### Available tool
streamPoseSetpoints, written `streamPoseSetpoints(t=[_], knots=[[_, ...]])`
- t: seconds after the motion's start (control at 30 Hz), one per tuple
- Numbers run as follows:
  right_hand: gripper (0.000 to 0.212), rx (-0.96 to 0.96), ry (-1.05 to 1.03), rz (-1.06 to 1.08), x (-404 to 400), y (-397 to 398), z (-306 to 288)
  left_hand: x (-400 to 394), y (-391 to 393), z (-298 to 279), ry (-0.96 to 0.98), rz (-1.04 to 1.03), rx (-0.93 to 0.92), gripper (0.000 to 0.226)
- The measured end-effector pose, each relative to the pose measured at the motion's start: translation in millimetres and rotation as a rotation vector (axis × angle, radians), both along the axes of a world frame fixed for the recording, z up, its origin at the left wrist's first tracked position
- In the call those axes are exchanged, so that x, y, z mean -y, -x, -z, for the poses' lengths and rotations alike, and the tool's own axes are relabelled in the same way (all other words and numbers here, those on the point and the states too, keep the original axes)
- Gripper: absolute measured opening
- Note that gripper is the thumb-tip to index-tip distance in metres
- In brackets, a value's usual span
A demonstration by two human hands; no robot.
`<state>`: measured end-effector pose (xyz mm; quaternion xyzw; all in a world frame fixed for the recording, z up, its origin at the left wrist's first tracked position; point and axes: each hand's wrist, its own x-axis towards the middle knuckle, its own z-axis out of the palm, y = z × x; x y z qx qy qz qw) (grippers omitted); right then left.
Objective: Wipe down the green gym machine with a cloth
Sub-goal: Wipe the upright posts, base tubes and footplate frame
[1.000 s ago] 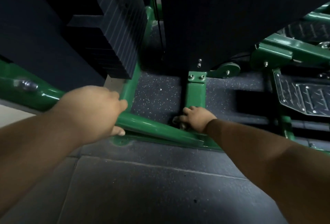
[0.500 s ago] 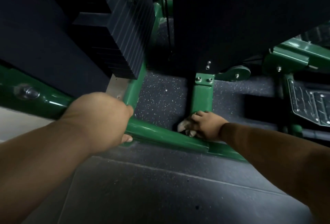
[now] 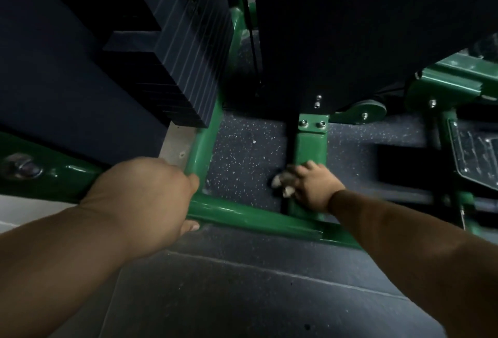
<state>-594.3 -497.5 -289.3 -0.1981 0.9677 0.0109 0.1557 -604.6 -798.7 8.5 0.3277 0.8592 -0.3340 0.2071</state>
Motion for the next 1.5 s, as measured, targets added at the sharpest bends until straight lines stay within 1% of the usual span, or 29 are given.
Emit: streamPoseSetpoints(t=[0.07, 0.13, 0.17, 0.27, 0.33, 0.47, 0.5, 0.57, 0.63, 0.7, 0.73, 0.77, 0.8, 0.87, 0.9, 0.93, 1.0, 1.07, 1.17, 1.23, 1.27, 1.33, 1.4, 1.43, 1.5], knots=[[0.050, -0.031, 0.003, -0.055, -4.1, -20.7, 2.5, 1.3, -0.3, 0.0, -0.016, -0.015, 0.011, 0.053], [0.049, -0.046, -0.081, -0.078, -8.1, -6.4, 2.5, 0.8, -0.4, -1.9, -0.020, -0.015, 0.020, 0.054], [0.048, -0.060, -0.096, -0.026, -10.9, 7.4, -1.1, -0.9, -0.5, -2.8, -0.014, -0.012, 0.024, 0.055], [0.043, -0.100, -0.037, 0.266, -21.6, 53.8, -5.6, -4.6, -0.6, -4.8, 0.011, -0.002, 0.032, 0.058], [0.046, -0.083, -0.001, 0.391, -28.9, 68.6, 1.1, -6.4, -0.3, -5.1, 0.018, -0.015, 0.044, 0.058], [0.056, -0.045, 0.212, 0.638, -20.0, 42.4, 13.9, -6.9, 0.3, -4.0, 0.046, -0.013, 0.041, 0.052], [0.054, -0.039, 0.237, 0.648, -20.4, 25.3, 10.9, -6.6, 0.8, -4.5, 0.041, -0.012, 0.043, 0.051], [0.038, -0.025, 0.282, 0.620, -25.0, -12.5, 5.6, -5.7, 0.4, -4.8, 0.025, -0.011, 0.049, 0.048], [0.036, 0.001, 0.286, 0.541, -25.9, -44.8, 7.6, -3.9, -0.3, -4.3, 0.008, -0.003, 0.053, 0.047], [0.036, 0.157, 0.311, 0.482, -17.4, -59.6, 2.4, -3.3, -1.5, -6.2, 0.001, -0.008, 0.051, 0.047], [0.039, 0.193, 0.379, 0.519, -19.8, -57.1, 5.7, -4.6, -1.5, -6.9, 0.004, -0.004, 0.043, 0.048], [0.042, 0.212, 0.511, 0.594, -23.6, -50.9, 5.4, -5.3, -1.8, -8.1, 0.007, -0.003, 0.036, 0.048], [0.046, 0.188, 0.582, 0.664, -28.1, -36.7, 10.6, -5.4, -2.3, -8.8, 0.004, -0.001, 0.035, 0.047], [0.042, 0.154, 0.523, 0.768, -37.3, 2.8, 0.5, -5.0, -3.2, -8.8, -0.008, 0.017, 0.033, 0.043], [0.040, 0.176, 0.530, 0.939, -39.5, 22.7, -4.9, -4.6, -3.4, -8.1, -0.011, 0.029, 0.031, 0.043], [0.037, 0.147, 0.552, 1.016, -43.0, 38.8, -6.2, -4.3, -3.4, -7.3, -0.018, 0.036, 0.026, 0.043], [0.032, 0.128, 0.525, 0.975, -43.6, 57.3, -9.9, -2.2, -2.6, -3.9, -0.025, 0.042, 0.012, 0.044], [0.032, 0.118, 0.575, 1.031, -40.6, 60.1, -7.0, -1.5, -2.2, -2.1, -0.013, 0.043, 0.003, 0.045], [0.043, 0.101, 0.653, 1.154, -34.0, 40.7, 2.6, -1.4, -1.9, -2.4, -0.009, 0.042, 0.008, 0.047], [0.052, 0.133, 0.716, 1.233, -29.8, 15.8, 8.3, -2.6, -3.1, -2.7, -0.005, 0.045, 0.010, 0.046], [0.056, 0.155, 0.711, 1.245, -26.4, 3.0, 11.6, -3.4, -2.6, -3.9, 0.001, 0.048, 0.008, 0.047], [0.058, 0.222, 0.622, 1.174, -19.7, -24.8, 15.5, -4.7, -3.6, -4.9, 0.002, 0.050, 0.005, 0.047], [0.051, 0.277, 0.505, 1.057, -18.8, -37.7, 14.0, -4.3, -3.8, -4.8, 0.009, 0.058, 0.002, 0.048], [0.047, 0.272, 0.452, 0.987, -20.4, -33.5, 8.8, -3.6, -3.7, -4.8, 0.012, 0.061, 0.002, 0.049], [0.048, 0.151, 0.389, 0.902, -26.9, -9.8, -5.1, -2.8, -3.6, -3.6, 0.014, 0.058, 0.008, 0.049]])
